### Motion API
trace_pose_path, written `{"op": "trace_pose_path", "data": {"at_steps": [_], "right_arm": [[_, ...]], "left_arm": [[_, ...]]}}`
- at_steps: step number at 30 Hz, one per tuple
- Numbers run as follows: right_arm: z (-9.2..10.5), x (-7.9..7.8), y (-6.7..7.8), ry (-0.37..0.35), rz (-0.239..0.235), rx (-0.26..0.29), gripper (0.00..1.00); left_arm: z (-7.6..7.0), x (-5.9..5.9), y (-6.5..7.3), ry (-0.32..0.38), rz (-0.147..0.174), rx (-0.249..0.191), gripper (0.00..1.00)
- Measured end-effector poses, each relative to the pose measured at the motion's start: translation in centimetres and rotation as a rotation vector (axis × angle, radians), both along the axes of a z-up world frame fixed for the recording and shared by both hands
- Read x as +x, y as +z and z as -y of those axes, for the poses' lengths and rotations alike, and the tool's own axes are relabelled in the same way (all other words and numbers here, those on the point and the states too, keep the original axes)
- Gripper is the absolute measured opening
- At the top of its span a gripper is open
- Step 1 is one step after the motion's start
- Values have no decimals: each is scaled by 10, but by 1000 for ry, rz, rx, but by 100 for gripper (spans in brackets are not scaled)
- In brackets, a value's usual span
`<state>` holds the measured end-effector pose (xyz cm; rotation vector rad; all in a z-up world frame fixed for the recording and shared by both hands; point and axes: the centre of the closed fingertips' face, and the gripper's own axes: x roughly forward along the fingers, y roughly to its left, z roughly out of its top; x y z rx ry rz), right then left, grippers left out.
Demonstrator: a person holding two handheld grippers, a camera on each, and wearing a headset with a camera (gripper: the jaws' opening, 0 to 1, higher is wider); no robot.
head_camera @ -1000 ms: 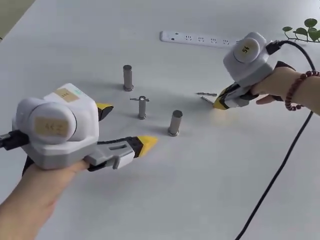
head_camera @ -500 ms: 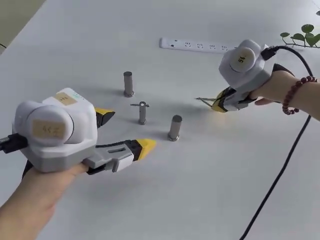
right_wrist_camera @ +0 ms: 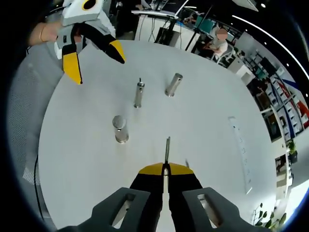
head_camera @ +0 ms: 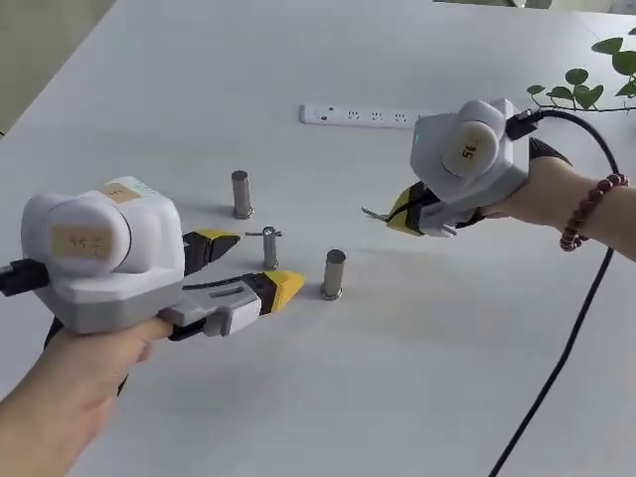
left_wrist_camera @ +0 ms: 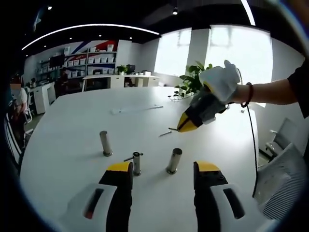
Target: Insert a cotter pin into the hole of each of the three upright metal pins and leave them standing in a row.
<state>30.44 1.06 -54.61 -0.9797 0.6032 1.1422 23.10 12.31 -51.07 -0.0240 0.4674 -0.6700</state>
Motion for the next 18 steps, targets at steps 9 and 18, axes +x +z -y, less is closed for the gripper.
{"op": "trace_pose_path", "data": {"at_steps": [9,18], "right_arm": [[-30,-30,25,98,-10,89,0],[-51,-54,40,177,-9,132,0]], "left_arm": [[15,3,6,-32,-58,-79,39],[24,2,10,-53,-112,-145,30]]}}
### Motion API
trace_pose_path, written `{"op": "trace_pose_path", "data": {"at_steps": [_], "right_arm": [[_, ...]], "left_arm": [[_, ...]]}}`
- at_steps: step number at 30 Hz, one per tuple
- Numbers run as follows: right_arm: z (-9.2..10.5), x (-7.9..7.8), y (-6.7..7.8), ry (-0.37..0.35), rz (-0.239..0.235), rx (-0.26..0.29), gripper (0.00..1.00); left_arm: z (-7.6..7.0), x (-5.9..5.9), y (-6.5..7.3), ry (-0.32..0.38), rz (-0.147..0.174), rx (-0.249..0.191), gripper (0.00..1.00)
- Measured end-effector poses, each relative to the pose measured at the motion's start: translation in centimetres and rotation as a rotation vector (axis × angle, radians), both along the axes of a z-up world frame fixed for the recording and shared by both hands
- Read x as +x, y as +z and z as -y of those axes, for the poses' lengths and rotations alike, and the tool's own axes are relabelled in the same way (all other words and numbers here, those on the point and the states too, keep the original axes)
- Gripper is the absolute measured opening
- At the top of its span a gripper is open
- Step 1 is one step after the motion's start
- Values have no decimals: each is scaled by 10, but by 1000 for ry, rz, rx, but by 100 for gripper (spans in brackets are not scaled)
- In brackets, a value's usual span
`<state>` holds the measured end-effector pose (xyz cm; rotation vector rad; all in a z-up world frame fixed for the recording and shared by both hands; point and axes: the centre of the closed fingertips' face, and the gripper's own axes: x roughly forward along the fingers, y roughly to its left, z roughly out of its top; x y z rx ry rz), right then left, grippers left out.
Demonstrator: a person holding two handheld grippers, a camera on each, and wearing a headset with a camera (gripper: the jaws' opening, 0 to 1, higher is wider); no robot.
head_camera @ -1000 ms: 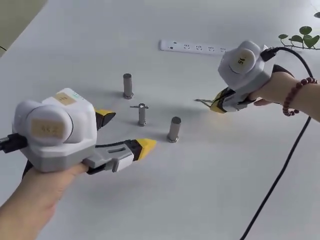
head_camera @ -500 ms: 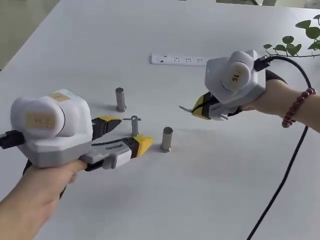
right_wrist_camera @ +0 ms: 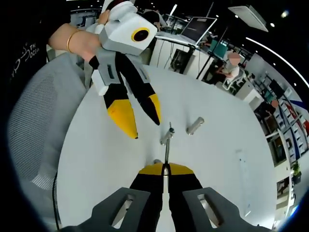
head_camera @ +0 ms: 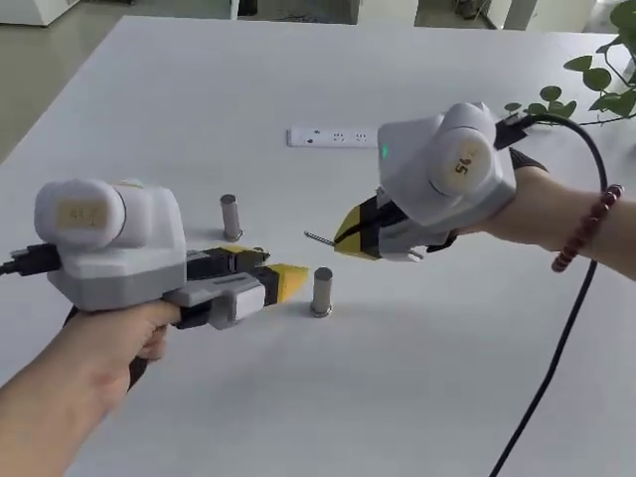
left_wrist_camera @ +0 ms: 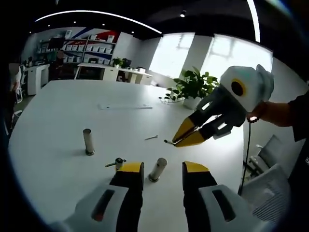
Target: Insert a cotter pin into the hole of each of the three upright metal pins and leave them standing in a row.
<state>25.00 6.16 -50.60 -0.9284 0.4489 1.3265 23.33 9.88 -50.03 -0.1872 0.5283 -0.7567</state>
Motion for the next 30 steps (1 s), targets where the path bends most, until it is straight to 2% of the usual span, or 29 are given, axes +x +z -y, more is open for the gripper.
{"op": "trace_pose_path", "data": {"at_steps": [8,13,22,30], "right_arm": [[-12,-17,3,79,12,25,0],[-14,-26,3,126,30,1,0],[-14,-36,-1,183,60,-36,0],[-15,-41,-1,209,73,-45,0]], "left_arm": [[7,-8,3,-24,-47,-52,19],[12,-12,5,-38,-75,-87,15],[19,-20,3,-70,-105,-94,10],[23,-22,3,-71,-127,-115,6]]}}
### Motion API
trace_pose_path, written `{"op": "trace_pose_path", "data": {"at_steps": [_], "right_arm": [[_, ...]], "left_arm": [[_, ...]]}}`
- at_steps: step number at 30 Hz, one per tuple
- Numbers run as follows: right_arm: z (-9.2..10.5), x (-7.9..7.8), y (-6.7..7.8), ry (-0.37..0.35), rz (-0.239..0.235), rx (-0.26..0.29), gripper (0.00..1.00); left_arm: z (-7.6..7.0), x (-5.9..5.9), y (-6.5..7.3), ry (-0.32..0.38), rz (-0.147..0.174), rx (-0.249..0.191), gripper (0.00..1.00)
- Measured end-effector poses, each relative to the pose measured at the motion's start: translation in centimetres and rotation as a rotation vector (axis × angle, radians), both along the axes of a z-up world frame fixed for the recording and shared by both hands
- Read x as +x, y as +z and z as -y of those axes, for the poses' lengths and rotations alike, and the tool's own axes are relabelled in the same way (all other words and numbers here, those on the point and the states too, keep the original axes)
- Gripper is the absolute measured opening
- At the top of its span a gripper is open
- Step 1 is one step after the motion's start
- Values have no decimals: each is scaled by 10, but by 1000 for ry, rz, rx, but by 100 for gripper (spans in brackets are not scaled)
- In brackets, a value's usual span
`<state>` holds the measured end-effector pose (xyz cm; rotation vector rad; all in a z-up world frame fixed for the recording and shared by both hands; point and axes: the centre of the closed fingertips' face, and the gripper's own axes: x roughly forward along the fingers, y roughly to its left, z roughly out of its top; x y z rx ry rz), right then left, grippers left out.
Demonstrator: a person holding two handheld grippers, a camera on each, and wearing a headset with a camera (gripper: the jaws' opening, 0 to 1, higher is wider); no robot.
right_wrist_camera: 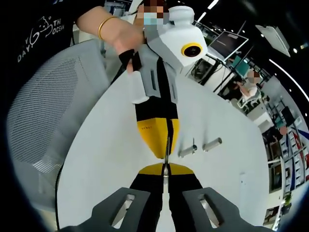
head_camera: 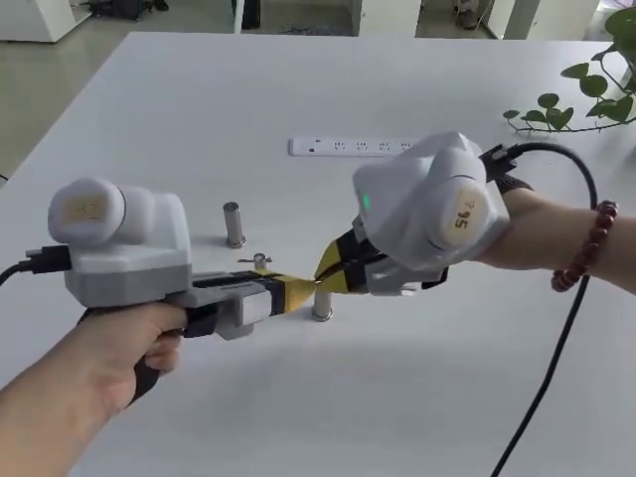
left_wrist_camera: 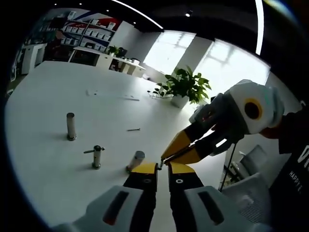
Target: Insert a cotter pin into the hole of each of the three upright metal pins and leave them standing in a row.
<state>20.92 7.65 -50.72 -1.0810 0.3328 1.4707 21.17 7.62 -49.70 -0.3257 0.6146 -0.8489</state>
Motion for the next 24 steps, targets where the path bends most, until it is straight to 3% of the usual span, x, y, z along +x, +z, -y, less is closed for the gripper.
{"op": "trace_pose_path", "data": {"at_steps": [3,10,14,24], "right_arm": [[0,-1,-1,7,6,-6,0],[0,-2,-2,4,8,-6,0],[0,-3,-1,-5,-2,5,0],[0,-3,-2,-89,-110,68,0]], "left_arm": [[2,-1,1,0,-10,-17,4],[3,0,-2,1,-2,1,1],[3,-2,-1,-18,38,23,1],[2,-3,2,-34,61,21,0]]}}
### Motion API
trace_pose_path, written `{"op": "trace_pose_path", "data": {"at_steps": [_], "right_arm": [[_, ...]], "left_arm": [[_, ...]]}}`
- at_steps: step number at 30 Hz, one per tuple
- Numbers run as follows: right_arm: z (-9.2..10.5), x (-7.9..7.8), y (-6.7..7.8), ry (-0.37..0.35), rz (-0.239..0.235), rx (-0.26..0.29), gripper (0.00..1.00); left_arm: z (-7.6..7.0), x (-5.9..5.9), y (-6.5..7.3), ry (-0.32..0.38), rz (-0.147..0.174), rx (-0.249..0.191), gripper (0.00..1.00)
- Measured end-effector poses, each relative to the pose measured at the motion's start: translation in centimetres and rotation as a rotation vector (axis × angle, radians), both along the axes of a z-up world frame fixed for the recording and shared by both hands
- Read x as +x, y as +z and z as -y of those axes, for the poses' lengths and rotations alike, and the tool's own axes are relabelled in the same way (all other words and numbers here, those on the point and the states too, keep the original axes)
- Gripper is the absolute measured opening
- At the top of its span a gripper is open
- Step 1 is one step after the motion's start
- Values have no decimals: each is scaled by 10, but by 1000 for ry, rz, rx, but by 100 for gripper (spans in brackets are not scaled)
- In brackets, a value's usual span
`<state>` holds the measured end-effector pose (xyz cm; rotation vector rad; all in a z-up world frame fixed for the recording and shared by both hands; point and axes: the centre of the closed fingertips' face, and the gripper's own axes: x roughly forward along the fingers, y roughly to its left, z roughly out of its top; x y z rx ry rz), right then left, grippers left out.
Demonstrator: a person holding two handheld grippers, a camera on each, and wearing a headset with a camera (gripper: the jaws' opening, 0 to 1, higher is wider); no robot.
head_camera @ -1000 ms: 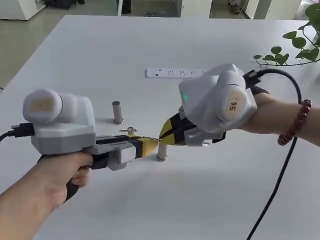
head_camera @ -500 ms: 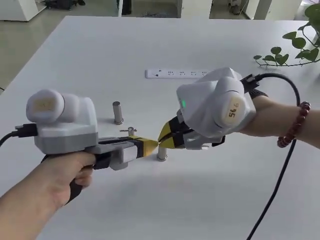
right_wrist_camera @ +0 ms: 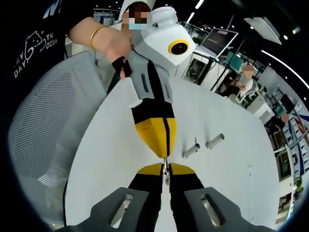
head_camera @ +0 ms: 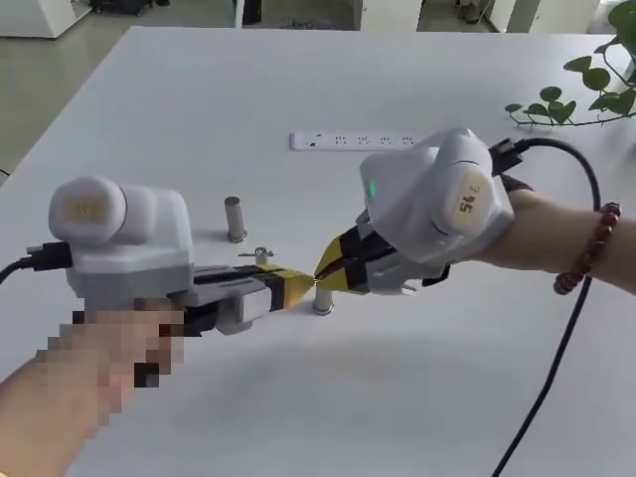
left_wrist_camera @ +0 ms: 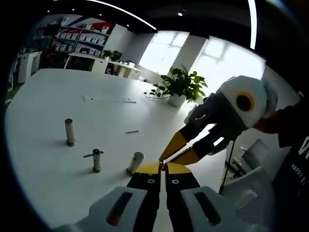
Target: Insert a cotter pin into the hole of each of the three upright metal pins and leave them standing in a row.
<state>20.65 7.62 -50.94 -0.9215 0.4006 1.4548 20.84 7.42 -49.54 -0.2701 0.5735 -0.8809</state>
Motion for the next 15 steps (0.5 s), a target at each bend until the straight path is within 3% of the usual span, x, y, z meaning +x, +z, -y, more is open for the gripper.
{"op": "trace_pose_path", "data": {"at_steps": [8,13,15], "right_arm": [[7,-2,-1,-135,-240,101,6],[16,-7,1,-229,-422,170,9],[18,-11,1,-235,-466,191,10]], "left_arm": [[-4,-4,-1,-34,34,32,0],[-5,-13,-5,-97,70,73,0],[-6,-16,-6,-120,92,92,0]]}}
